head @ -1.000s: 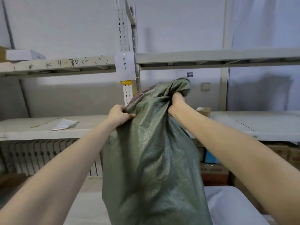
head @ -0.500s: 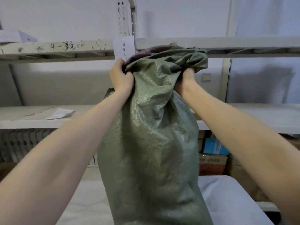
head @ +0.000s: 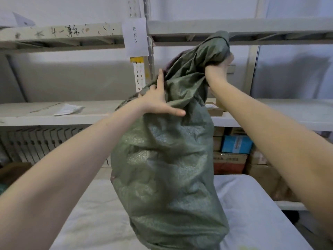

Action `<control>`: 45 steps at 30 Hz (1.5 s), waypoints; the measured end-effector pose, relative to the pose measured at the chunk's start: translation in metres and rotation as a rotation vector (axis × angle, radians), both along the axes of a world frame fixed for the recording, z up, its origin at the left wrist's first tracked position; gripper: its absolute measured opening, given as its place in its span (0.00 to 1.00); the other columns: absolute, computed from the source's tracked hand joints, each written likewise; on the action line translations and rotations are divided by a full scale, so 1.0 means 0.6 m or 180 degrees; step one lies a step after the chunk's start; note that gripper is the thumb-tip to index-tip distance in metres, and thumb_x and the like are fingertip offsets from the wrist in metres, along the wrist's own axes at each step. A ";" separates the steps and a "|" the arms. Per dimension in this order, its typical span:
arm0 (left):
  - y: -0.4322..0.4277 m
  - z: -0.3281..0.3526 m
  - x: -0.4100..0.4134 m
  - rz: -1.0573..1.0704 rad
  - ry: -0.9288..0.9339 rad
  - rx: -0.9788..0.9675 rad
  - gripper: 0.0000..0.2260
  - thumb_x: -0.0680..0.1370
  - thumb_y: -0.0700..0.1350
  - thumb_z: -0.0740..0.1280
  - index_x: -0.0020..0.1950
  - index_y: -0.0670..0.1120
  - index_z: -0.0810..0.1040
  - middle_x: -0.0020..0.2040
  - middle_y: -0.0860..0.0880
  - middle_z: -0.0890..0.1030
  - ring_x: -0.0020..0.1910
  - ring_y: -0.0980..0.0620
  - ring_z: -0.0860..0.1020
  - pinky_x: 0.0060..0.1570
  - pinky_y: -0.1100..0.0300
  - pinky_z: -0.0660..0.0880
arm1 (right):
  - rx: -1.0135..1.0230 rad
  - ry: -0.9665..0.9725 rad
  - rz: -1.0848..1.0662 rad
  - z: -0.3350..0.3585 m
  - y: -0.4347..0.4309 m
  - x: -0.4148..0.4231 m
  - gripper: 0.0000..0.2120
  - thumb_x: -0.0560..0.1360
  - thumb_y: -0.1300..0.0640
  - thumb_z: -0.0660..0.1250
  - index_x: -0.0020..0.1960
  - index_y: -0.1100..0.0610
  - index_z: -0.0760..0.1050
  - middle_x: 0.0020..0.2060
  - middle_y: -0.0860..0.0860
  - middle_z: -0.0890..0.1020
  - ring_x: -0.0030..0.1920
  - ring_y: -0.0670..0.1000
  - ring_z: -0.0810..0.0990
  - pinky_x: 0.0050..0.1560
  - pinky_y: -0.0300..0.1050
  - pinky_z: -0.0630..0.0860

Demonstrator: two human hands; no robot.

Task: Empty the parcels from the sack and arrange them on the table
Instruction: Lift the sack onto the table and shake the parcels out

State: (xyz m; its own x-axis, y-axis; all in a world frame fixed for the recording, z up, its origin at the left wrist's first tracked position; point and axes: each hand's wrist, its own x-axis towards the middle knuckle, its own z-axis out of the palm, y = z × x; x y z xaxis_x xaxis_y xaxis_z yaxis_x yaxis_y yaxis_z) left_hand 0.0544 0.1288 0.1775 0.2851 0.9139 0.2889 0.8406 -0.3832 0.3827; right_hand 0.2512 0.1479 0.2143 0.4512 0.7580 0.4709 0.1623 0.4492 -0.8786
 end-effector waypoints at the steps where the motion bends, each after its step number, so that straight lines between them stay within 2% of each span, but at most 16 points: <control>1: -0.002 -0.014 0.003 0.0101 0.0060 0.0110 0.71 0.52 0.74 0.73 0.73 0.53 0.24 0.78 0.37 0.54 0.74 0.39 0.61 0.71 0.39 0.61 | -0.0028 -0.0280 -0.0083 -0.009 -0.005 0.004 0.30 0.76 0.62 0.58 0.74 0.52 0.49 0.67 0.59 0.66 0.60 0.56 0.71 0.65 0.54 0.71; 3: -0.001 -0.037 0.011 0.0333 -0.0528 0.0416 0.67 0.58 0.68 0.76 0.76 0.50 0.29 0.75 0.40 0.65 0.69 0.40 0.70 0.66 0.43 0.69 | -0.0175 -0.0900 -0.0139 -0.025 -0.010 0.008 0.30 0.75 0.62 0.60 0.73 0.52 0.52 0.66 0.60 0.68 0.62 0.59 0.72 0.65 0.55 0.71; 5: -0.003 -0.056 0.023 0.0411 -0.1120 0.0514 0.51 0.65 0.63 0.75 0.79 0.48 0.50 0.67 0.44 0.75 0.63 0.43 0.75 0.60 0.49 0.74 | -0.0397 -0.1567 -0.0049 -0.034 -0.022 0.015 0.23 0.74 0.61 0.61 0.68 0.53 0.64 0.60 0.59 0.76 0.60 0.60 0.76 0.61 0.56 0.75; 8: -0.006 -0.068 0.054 0.0475 -0.0770 0.0700 0.17 0.71 0.59 0.67 0.52 0.50 0.80 0.57 0.44 0.77 0.60 0.41 0.74 0.58 0.47 0.73 | -0.0790 -0.2311 -0.0227 -0.026 -0.046 0.026 0.09 0.70 0.58 0.60 0.50 0.55 0.72 0.42 0.55 0.78 0.48 0.60 0.79 0.47 0.50 0.76; 11: -0.008 -0.075 0.096 0.0670 -0.0891 0.0748 0.18 0.74 0.56 0.64 0.54 0.44 0.83 0.65 0.41 0.70 0.65 0.38 0.67 0.67 0.44 0.64 | -0.0709 -0.2218 -0.0538 -0.012 -0.053 0.036 0.16 0.70 0.56 0.64 0.57 0.56 0.68 0.45 0.53 0.76 0.46 0.57 0.76 0.46 0.51 0.75; 15: -0.021 -0.051 0.143 0.0496 -0.1294 0.0522 0.22 0.75 0.57 0.59 0.63 0.47 0.78 0.64 0.43 0.77 0.65 0.39 0.71 0.66 0.41 0.66 | 0.0685 -0.1475 -0.0805 -0.012 -0.050 0.039 0.24 0.70 0.64 0.67 0.62 0.59 0.61 0.61 0.57 0.64 0.44 0.49 0.71 0.47 0.50 0.75; 17: -0.016 -0.041 0.155 0.0678 -0.1350 0.0232 0.19 0.79 0.53 0.59 0.64 0.44 0.75 0.62 0.42 0.77 0.64 0.39 0.72 0.68 0.42 0.64 | 0.0915 -0.1816 -0.0400 -0.037 -0.036 0.041 0.24 0.75 0.60 0.66 0.68 0.59 0.62 0.65 0.58 0.64 0.55 0.54 0.73 0.59 0.55 0.74; 20: -0.004 -0.038 0.134 0.0720 -0.1460 -0.0150 0.16 0.79 0.47 0.58 0.61 0.40 0.75 0.60 0.39 0.78 0.62 0.40 0.75 0.66 0.46 0.67 | -0.0007 -0.2826 0.0710 -0.076 -0.016 0.033 0.45 0.73 0.36 0.62 0.79 0.54 0.43 0.76 0.58 0.52 0.75 0.58 0.56 0.74 0.60 0.55; 23: -0.008 -0.035 0.107 0.0182 -0.1539 -0.0465 0.11 0.79 0.39 0.61 0.60 0.39 0.76 0.56 0.43 0.79 0.57 0.46 0.76 0.55 0.56 0.70 | -0.0610 -0.3680 0.0669 -0.060 -0.005 0.034 0.60 0.62 0.23 0.61 0.77 0.49 0.32 0.78 0.55 0.42 0.78 0.59 0.46 0.73 0.67 0.47; 28: -0.031 -0.018 0.053 -0.0252 -0.1805 -0.1107 0.08 0.69 0.36 0.67 0.37 0.43 0.68 0.37 0.45 0.69 0.38 0.50 0.69 0.39 0.57 0.65 | -0.0698 -0.4784 0.0325 -0.040 0.022 0.046 0.70 0.53 0.21 0.67 0.77 0.51 0.31 0.78 0.56 0.51 0.76 0.61 0.56 0.72 0.69 0.54; 31: -0.029 -0.011 0.031 -0.0361 -0.1465 -0.1178 0.15 0.60 0.39 0.65 0.44 0.33 0.73 0.42 0.44 0.71 0.43 0.47 0.68 0.45 0.52 0.65 | -0.0494 -0.4450 0.0094 -0.073 0.037 0.029 0.65 0.54 0.24 0.71 0.78 0.52 0.45 0.73 0.56 0.65 0.70 0.60 0.69 0.68 0.61 0.66; 34: -0.018 -0.019 0.021 -0.0280 -0.1561 -0.0944 0.19 0.60 0.39 0.64 0.46 0.29 0.71 0.44 0.43 0.73 0.44 0.46 0.69 0.44 0.53 0.66 | -0.0184 -0.3815 0.0101 -0.097 0.046 0.017 0.43 0.63 0.34 0.74 0.71 0.52 0.64 0.62 0.56 0.78 0.60 0.60 0.77 0.59 0.53 0.74; 38: -0.016 -0.044 0.011 0.0380 -0.1877 0.0230 0.14 0.71 0.41 0.68 0.57 0.44 0.78 0.56 0.47 0.79 0.50 0.48 0.78 0.55 0.53 0.76 | 0.0042 -0.3125 0.0255 -0.118 0.059 0.007 0.19 0.71 0.50 0.72 0.59 0.55 0.77 0.55 0.55 0.83 0.57 0.58 0.79 0.56 0.48 0.75; 40: -0.025 -0.069 -0.003 0.0898 -0.1615 0.0637 0.28 0.72 0.53 0.72 0.69 0.48 0.70 0.68 0.46 0.72 0.64 0.47 0.74 0.65 0.48 0.70 | 0.0001 -0.2710 0.0359 -0.117 0.063 0.011 0.15 0.71 0.52 0.72 0.55 0.57 0.80 0.52 0.54 0.83 0.56 0.56 0.80 0.56 0.46 0.75; 42: -0.040 -0.096 -0.015 0.1270 -0.1505 0.0182 0.47 0.67 0.65 0.72 0.78 0.47 0.56 0.76 0.43 0.59 0.75 0.43 0.59 0.72 0.45 0.60 | -0.0055 -0.2266 0.0504 -0.109 0.056 0.011 0.16 0.70 0.51 0.74 0.55 0.57 0.81 0.52 0.53 0.84 0.55 0.53 0.80 0.58 0.47 0.75; 45: -0.055 -0.131 -0.032 0.1516 -0.1993 -0.0251 0.55 0.63 0.69 0.71 0.80 0.48 0.46 0.78 0.43 0.47 0.78 0.43 0.49 0.74 0.46 0.52 | -0.0002 -0.1544 0.0912 -0.109 0.034 -0.010 0.17 0.69 0.57 0.76 0.57 0.60 0.81 0.52 0.54 0.83 0.55 0.52 0.80 0.62 0.51 0.75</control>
State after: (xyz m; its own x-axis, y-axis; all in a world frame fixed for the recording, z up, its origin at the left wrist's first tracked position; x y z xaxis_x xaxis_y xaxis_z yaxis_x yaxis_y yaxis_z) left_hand 0.0354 0.0960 0.0991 -0.3364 0.9212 0.1956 0.5268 0.0119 0.8499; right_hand 0.2452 0.1685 0.1491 -0.0409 0.8187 0.5728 0.4193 0.5344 -0.7339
